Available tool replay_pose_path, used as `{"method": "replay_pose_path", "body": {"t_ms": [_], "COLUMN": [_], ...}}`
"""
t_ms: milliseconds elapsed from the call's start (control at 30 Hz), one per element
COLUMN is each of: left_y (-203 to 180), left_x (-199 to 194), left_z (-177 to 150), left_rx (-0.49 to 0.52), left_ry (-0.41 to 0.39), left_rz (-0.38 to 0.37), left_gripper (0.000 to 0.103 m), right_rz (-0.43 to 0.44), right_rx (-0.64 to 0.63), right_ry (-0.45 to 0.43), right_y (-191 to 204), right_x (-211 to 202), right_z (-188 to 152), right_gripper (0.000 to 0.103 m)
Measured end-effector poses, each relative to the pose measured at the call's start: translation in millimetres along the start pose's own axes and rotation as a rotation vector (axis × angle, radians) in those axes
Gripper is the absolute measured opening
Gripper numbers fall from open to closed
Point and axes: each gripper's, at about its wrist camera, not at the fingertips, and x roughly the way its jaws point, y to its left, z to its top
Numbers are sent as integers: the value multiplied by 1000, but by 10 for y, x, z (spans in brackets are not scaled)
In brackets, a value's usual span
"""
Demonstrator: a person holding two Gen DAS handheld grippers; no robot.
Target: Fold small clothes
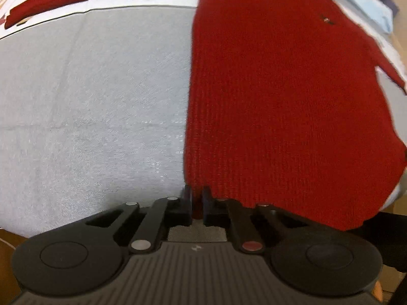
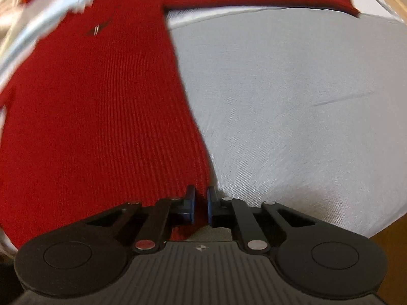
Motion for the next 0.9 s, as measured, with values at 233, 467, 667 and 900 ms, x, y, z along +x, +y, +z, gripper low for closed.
{"method": "replay_pose_path", "body": {"t_ms": [233, 467, 667, 900], "left_y": [85, 79, -184, -309], "left_x": [-79, -239, -154, 71], "left_z": [-151, -68, -101, -76], "left_rx": [27, 28, 165, 229], "left_ry": [22, -83, -64, 9], "left_rz": [-12, 15, -52, 29], "left_gripper": [6, 11, 18, 23], "right_rz": [-12, -94, -45, -135], "right_rx": [42, -45, -154, -293], "right_ry": [10, -4, -45, 59], "right_y": [-179, 91, 264, 455], "right_x": [-46, 71, 29, 274], "right_z": [-29, 10, -57, -169], "right_gripper": [6, 8, 22, 34]}}
